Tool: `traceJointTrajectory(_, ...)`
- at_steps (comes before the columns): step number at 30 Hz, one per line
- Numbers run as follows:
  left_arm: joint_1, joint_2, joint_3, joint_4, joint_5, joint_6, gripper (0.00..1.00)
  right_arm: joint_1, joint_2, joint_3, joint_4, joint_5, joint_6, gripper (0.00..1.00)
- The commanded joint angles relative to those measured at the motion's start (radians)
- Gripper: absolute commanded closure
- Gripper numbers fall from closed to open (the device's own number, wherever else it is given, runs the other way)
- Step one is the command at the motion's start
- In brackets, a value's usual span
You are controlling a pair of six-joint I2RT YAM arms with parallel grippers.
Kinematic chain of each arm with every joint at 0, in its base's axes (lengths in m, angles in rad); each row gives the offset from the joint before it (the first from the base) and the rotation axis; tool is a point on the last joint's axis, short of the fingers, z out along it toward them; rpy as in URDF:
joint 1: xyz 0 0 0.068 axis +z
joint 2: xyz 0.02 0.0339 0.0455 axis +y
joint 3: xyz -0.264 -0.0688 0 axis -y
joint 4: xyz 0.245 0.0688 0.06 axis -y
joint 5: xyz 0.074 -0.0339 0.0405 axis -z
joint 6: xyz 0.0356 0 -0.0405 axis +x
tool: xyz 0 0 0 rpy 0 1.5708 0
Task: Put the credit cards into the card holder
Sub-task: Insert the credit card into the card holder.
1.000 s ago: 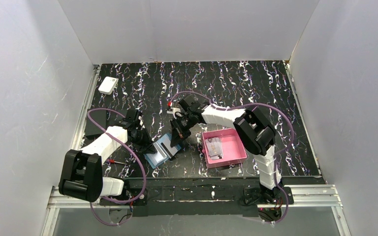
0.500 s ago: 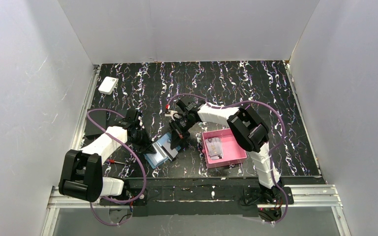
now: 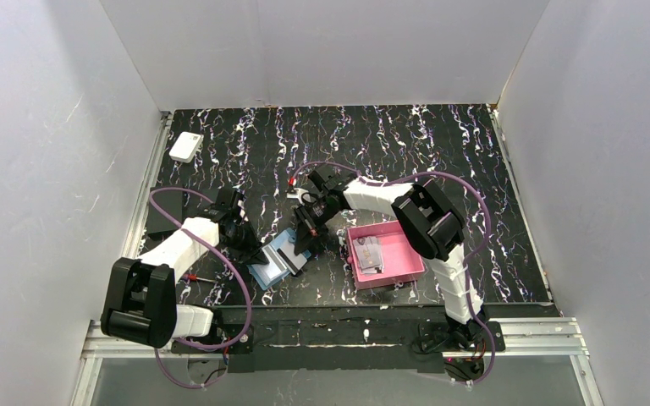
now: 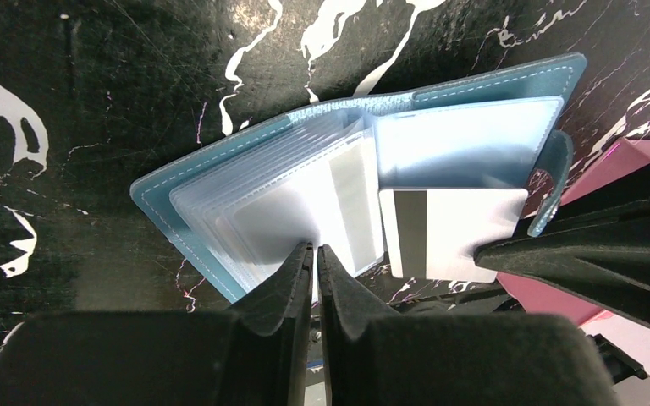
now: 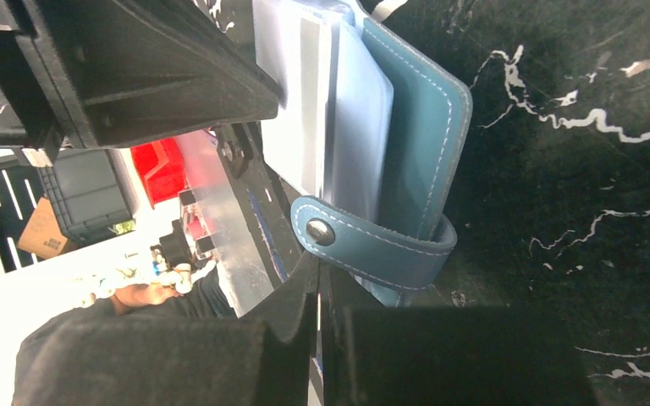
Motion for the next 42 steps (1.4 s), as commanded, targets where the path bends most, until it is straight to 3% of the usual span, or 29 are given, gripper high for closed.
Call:
traceJointTrajectory(1,0.000,0.012,-0.057,-0.090,-0.148,0.005,0.93,-0.003,-0.055,-0.008,0.037,-0.056,0.002,0.99)
traceJointTrajectory(11,0.001,0.011,-0.068,-0.105,-0.176,-0.026,0.98,-0.008,-0.035,0.028,-0.055,0.016,-0.066,0.99)
traceJointTrajectory(16,0.001,-0.021,-0.033,-0.128,-0.161,-0.005,0.94,-0.014,-0.048,0.048,-0.127,0.115,-0.113,0.99)
traceJointTrajectory(21,0.001,-0.046,-0.008,-0.155,-0.170,0.000,0.91,-0.010,-0.047,0.039,-0.122,0.109,-0.111,0.99)
traceJointTrajectory(31,0.006,-0.162,0.016,-0.168,-0.123,-0.048,0.74,0.002,-0.102,0.021,-0.093,0.132,-0.093,0.99)
traceJointTrajectory(36,0.015,-0.144,0.004,-0.167,-0.122,-0.040,0.68,-0.007,-0.111,0.038,-0.115,0.086,-0.100,0.99)
traceJointTrajectory(42,0.016,-0.180,-0.034,-0.118,-0.087,-0.039,0.46,-0.009,-0.082,0.059,-0.154,0.026,-0.138,0.99)
